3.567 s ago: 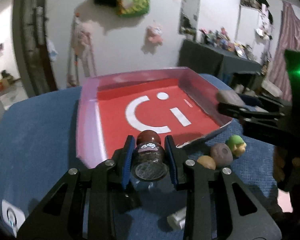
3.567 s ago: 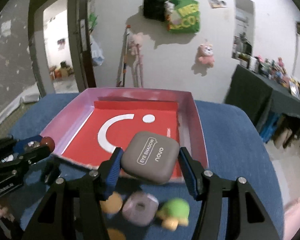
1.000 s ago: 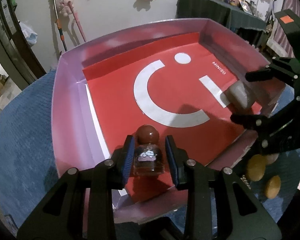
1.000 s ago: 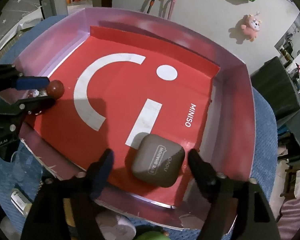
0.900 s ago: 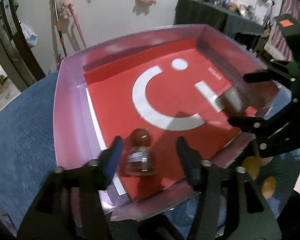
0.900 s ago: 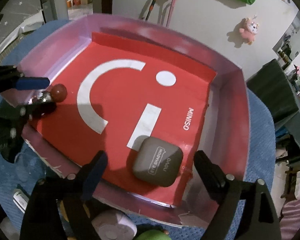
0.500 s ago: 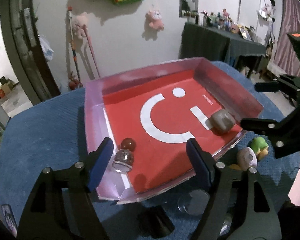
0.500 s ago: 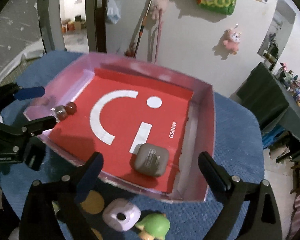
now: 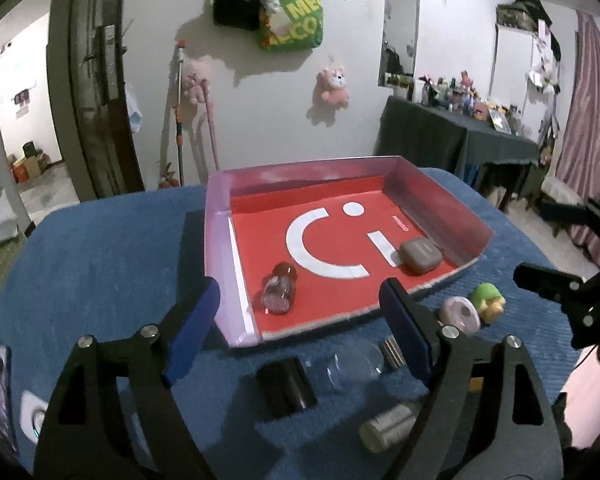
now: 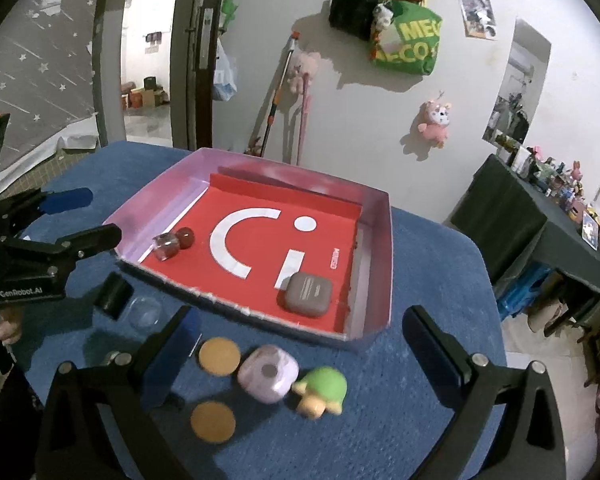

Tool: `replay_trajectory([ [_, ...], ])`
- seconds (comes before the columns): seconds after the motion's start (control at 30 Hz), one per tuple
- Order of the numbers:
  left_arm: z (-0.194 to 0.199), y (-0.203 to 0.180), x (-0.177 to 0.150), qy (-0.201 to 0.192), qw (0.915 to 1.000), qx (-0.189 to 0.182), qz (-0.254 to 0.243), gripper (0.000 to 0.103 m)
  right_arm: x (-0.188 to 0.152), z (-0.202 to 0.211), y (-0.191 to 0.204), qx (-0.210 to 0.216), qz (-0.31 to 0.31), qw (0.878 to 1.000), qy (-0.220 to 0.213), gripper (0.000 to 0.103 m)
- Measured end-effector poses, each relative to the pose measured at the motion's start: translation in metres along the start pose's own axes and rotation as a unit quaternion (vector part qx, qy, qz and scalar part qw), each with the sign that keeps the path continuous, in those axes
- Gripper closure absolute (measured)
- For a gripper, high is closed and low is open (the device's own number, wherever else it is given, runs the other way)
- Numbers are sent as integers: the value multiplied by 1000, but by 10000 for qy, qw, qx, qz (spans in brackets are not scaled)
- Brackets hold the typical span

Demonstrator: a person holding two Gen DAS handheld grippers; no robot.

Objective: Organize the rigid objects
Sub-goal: 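Lift both tools out of the tray back over the table, then grasp the dropper bottle with the left tool while the right tool grasps an orange sponge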

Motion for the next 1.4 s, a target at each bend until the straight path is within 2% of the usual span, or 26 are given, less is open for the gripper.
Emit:
replay_trajectory([
  [0.17,16,-4,-24,-75,9997,85,205,16,-26,15,5,-262,-7,9993,-275,0],
  [0.3,23,-13,-46,-40,9995,145,275,16,-48,18,5,-407,-198,9981,-424,0],
  [0.43,22,-18,-64,19,9993,238,288,16,-72,7,5,-255,-531,9978,-292,0],
  [0.6,10,-26,-87,367,9986,-32,386,16,-94,-8,7,-15,-650,9979,-78,0],
  [0.83,4,-37,-101,560,9974,-276,367,16,-110,-23,12,154,-650,9976,159,0],
  [0.93,0,-43,-103,621,9967,-466,215,16,-113,-25,16,256,-567,9979,180,0],
  [1.1,-6,-50,-99,677,9961,-538,-194,16,-122,-28,24,613,-385,9969,293,1],
  [1.27,-14,-62,-92,844,9910,-829,-623,17,-127,-35,29,833,-345,9950,421,10],
  [1.4,-22,-71,-92,1024,9862,-938,-902,23,-127,-40,31,848,-313,9948,475,11],
])
Point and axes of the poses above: each gripper's, at about its wrist camera, not at the fingertips, and z roughly against the way its jaws point, y to its left, x to its top, the point moved 8 cm from there along -z, roughly the way its jaws point, and after that the axes turned 4 degrees about -z, right-handed, at the moved point
